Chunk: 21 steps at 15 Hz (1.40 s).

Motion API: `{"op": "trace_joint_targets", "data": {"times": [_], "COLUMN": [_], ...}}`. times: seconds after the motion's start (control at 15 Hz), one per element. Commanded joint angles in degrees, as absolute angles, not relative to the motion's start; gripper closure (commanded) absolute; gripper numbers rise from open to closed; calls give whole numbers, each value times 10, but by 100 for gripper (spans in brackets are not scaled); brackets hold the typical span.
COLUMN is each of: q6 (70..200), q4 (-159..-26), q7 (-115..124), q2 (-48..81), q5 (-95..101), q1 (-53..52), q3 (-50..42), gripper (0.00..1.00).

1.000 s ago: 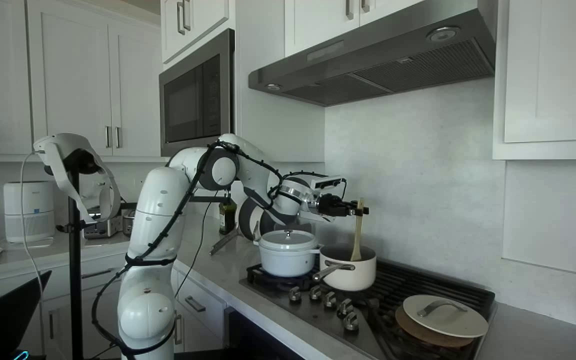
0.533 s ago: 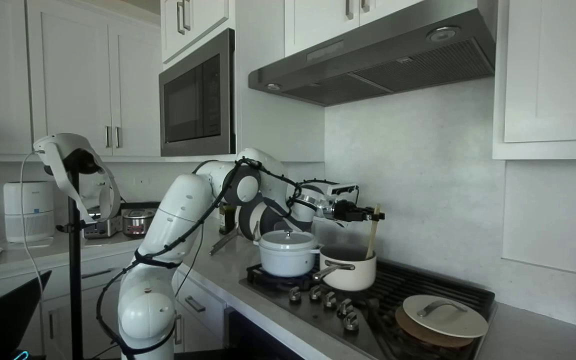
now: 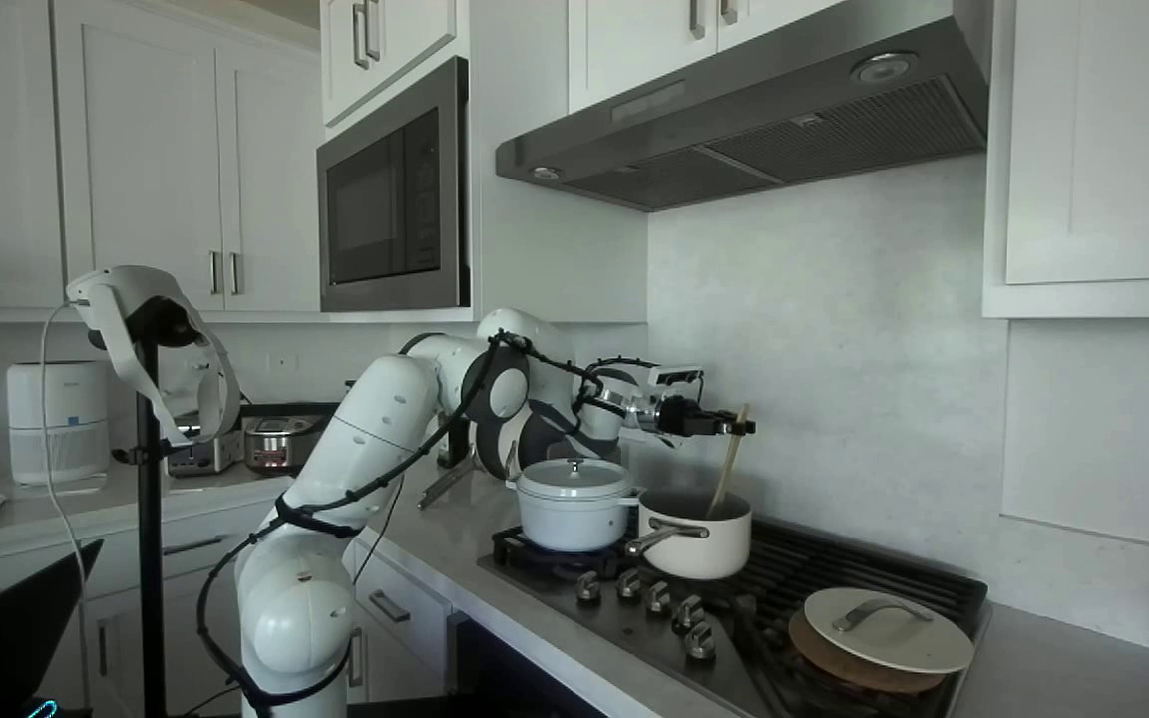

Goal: Use the wooden spoon to mix inside the pot

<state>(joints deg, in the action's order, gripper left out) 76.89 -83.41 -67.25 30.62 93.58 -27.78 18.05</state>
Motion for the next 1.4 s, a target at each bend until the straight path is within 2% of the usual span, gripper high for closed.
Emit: {"op": "trace_joint_targets", "data": {"times": [0.0,0.67,1.33], "q6": [768,743,750], "q4": [-824,-916,-1053], "q7": [-668,-646,-588], "q2": [313,244,106], "q5": [934,917,885], "q1": [-302,-324,-292], "q3": [176,189,203], "gripper": [93,93,93]}}
